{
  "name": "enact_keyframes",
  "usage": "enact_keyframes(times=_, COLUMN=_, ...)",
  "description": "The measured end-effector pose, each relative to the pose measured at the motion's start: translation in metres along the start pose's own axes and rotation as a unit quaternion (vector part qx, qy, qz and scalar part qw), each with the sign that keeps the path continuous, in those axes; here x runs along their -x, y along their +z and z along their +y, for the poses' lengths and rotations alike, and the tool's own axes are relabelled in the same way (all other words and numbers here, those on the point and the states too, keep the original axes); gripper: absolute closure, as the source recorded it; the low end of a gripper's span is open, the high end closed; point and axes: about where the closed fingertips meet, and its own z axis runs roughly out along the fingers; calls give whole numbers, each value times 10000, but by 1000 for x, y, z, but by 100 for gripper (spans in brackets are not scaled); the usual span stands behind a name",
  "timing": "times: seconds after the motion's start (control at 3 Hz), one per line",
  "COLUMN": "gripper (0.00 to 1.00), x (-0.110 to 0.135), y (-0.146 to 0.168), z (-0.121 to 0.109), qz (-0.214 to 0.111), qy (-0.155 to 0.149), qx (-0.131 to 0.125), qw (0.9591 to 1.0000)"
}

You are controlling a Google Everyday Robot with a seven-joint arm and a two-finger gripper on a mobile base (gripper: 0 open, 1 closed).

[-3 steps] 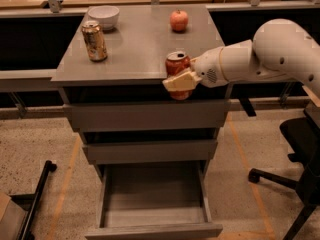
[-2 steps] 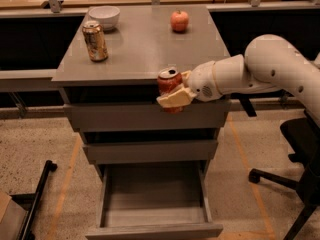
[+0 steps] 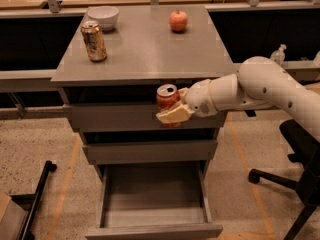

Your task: Place coke can into bottom drawer

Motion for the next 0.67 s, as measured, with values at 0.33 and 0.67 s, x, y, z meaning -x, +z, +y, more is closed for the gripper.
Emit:
enact_keyframes(times=0.33, gripper=100, x=-9, y=13, z=5, qz=85, qy=-103, qx=149, qw=9998)
enact_keyframes(times=0.67, gripper=100, x=-38, y=43, z=20, qz=-95, qy=-311, qx=494, qw=9982)
